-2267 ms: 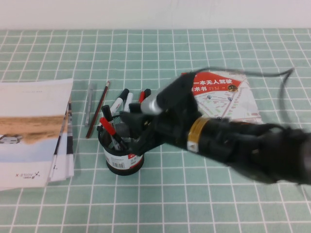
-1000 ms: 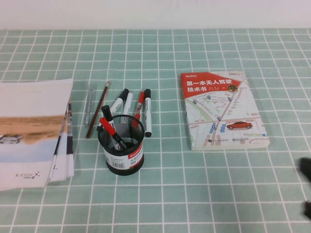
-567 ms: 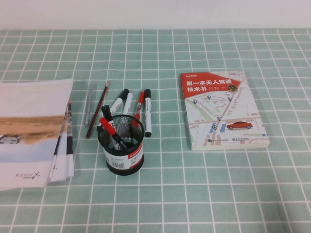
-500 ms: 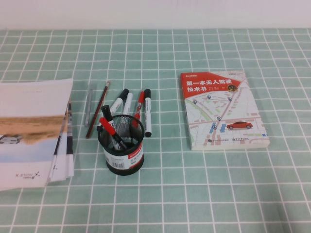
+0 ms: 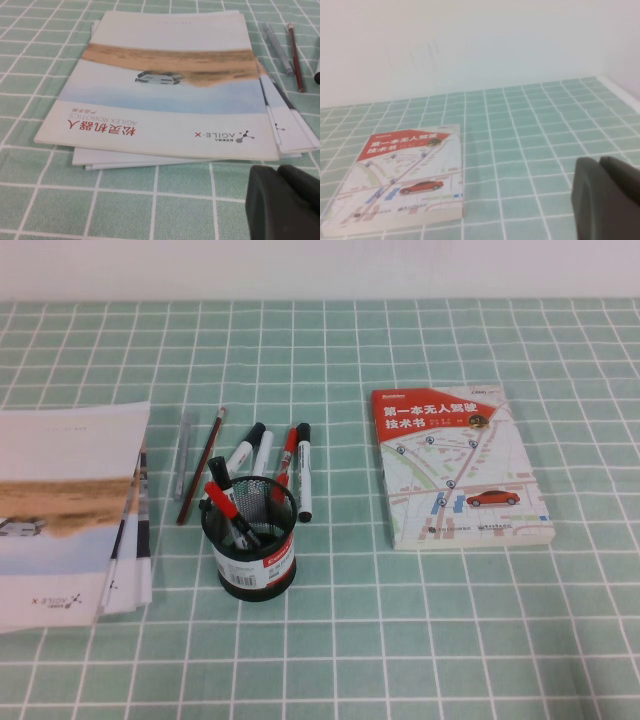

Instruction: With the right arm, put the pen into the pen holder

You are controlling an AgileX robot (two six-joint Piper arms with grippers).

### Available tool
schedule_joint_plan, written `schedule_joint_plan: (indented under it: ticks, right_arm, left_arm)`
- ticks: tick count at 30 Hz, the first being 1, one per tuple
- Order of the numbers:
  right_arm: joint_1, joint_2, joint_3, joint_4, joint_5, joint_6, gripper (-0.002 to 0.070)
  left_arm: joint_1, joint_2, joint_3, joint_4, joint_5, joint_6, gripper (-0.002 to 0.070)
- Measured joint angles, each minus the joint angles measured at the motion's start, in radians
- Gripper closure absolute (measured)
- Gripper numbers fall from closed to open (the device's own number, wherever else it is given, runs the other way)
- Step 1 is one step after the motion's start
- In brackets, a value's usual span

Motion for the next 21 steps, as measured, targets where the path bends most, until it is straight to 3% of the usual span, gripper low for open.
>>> schedule_joint_plan:
  ticks: [3, 8, 13, 21]
  right_arm:
    - [0.0, 0.0, 0.0, 0.213, 0.018, -0.196, 0.0695]
    - [0.0, 0.0, 0.0, 0.652, 0.125, -0.725, 0.0695]
    - [0.0, 0.0, 0.0, 0.776, 0.239, -0.834, 0.0695]
    - [0.0, 0.0, 0.0, 0.795, 0.262, -0.847, 0.0695]
  left_arm:
    - [0.0, 0.0, 0.0, 0.0, 0.0, 0.0, 0.0679]
    - [0.0, 0.0, 0.0, 0.0, 0.0, 0.0, 0.0679]
    - [0.0, 0.0, 0.0, 0.0, 0.0, 0.0, 0.0679]
    - [0.0, 0.0, 0.0, 0.0, 0.0, 0.0, 0.0679]
